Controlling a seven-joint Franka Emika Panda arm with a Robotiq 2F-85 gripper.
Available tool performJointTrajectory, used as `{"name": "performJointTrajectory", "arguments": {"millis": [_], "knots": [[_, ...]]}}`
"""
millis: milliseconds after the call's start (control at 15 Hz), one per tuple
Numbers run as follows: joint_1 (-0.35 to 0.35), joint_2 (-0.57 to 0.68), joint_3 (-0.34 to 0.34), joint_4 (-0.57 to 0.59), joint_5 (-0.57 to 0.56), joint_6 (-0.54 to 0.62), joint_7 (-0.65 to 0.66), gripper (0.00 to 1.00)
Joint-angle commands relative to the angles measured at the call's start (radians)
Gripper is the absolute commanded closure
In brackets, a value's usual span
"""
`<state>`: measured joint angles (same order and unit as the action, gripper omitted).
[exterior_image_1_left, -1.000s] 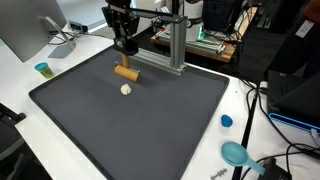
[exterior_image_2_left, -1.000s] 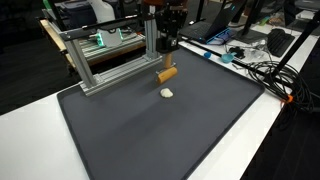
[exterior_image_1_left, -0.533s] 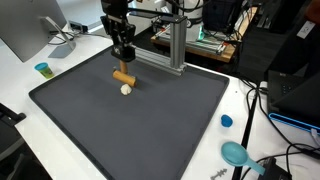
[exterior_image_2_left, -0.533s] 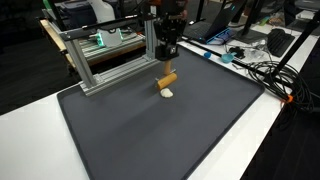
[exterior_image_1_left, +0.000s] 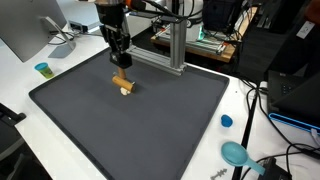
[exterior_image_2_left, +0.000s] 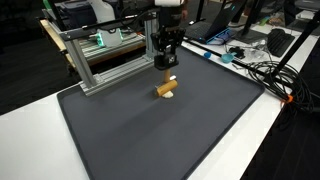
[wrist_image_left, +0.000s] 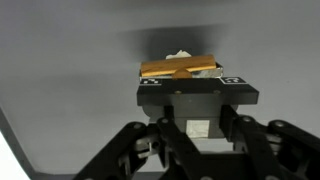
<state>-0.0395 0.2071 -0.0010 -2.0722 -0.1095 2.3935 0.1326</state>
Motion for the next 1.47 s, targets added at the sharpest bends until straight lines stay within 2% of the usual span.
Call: {"name": "performJointTrajectory", "arguments": {"millis": [0,400,600,1000,1400], "knots": [[0.014,0.049,-0.005,0.036,0.030,-0.018,-0.022,0.79],[0.028,0.095,-0.012,0.084,0.012,-0.106,0.008,0.79],[0.018,0.109,-0.002,0.098,0.067,-0.053,-0.002,0.79],[0.014,0.127,-0.007,0.119,0.110,-0.021,0.016,0.79],[0.019,0.139,-0.017,0.116,0.118,0.051,0.066,0.79]]}}
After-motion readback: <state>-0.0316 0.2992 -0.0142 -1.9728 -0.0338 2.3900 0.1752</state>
